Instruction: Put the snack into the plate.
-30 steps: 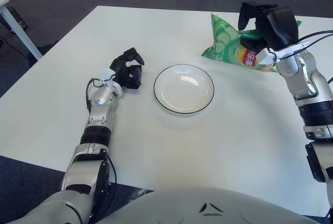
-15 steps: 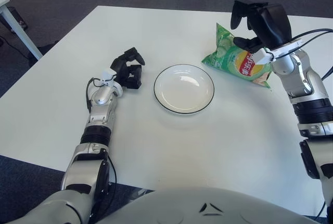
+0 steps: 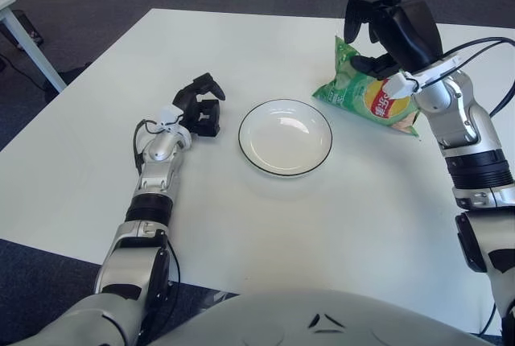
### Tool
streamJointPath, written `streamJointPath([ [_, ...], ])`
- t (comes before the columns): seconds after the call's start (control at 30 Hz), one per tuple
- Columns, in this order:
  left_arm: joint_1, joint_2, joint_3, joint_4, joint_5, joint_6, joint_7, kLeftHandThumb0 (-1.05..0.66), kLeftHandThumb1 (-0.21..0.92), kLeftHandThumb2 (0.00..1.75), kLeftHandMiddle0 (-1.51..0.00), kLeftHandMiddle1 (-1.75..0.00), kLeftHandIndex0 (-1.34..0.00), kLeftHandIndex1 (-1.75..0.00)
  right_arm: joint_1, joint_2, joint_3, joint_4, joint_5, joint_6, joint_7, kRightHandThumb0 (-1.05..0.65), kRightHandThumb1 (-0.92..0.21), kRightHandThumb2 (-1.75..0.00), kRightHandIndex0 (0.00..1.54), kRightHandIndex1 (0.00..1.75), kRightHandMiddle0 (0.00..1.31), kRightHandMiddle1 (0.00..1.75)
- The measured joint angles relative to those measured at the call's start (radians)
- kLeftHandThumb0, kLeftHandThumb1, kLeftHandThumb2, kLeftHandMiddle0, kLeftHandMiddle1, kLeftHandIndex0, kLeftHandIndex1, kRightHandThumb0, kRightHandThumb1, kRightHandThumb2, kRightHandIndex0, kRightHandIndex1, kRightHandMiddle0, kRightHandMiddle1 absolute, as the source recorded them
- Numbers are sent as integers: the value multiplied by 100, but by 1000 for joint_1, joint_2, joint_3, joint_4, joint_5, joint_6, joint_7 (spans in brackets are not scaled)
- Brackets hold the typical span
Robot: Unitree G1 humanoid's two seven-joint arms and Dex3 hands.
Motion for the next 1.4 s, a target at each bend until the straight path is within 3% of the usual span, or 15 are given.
streamJointPath([
  [0.3,4,0,-3,-14,6,16,31,-50,26,139,-126,-175,-66,-175,0,-2,0,-18,-6,-8,45,0,0,-166,88,167,61,175],
  [0.43,8,1,-8,-28,16,19,52,-51,25,140,-125,-175,-67,-175,0,-10,0,-30,-14,-7,53,-1,5,-172,89,173,67,171],
  [0.47,9,1,-10,-32,18,22,53,-51,24,140,-125,-175,-67,-175,0,-13,0,-34,-15,-7,59,-19,-4,-162,99,174,68,173],
  [0.57,12,1,-15,-40,22,31,58,-51,24,140,-125,-175,-67,-175,0,-32,0,-43,-19,-6,85,-41,-19,-146,109,174,67,174],
  [0.63,14,1,-18,-46,24,36,62,-51,24,141,-125,-175,-67,-175,0,-51,0,-45,-27,-7,103,-43,-31,-131,102,174,59,174],
  [0.7,18,2,-21,-56,29,40,66,-51,24,141,-124,-175,-67,-175,0,-74,1,-50,-46,-7,128,-42,-47,-111,74,175,48,174],
  [0.77,22,2,-23,-69,38,48,69,-51,24,141,-124,-175,-67,-175,1,-105,3,-59,-58,-6,170,-67,-64,-86,50,173,23,169],
  [0.87,29,4,-27,-81,41,60,70,-51,25,140,-123,-175,-67,-175,7,-143,4,-76,-59,2,232,-80,-77,-68,35,162,9,160],
  [0.97,32,7,-29,-84,41,72,69,-50,26,138,-123,-175,-66,-175,14,-171,3,-91,-60,14,277,-88,-87,-57,23,144,3,147],
  [1.1,32,9,-30,-83,41,76,67,-50,27,138,-123,-175,-65,-175,21,-200,4,-97,-80,17,312,-95,-91,-57,13,121,1,133],
  [1.37,33,10,-30,-85,41,76,67,-50,26,138,-124,-175,-66,-175,23,-226,5,-82,-106,13,324,-103,-92,-63,2,91,0,111],
  [1.4,33,10,-30,-85,41,76,67,-50,26,138,-124,-175,-66,-175,23,-229,5,-82,-107,14,329,-104,-92,-65,1,79,0,104],
])
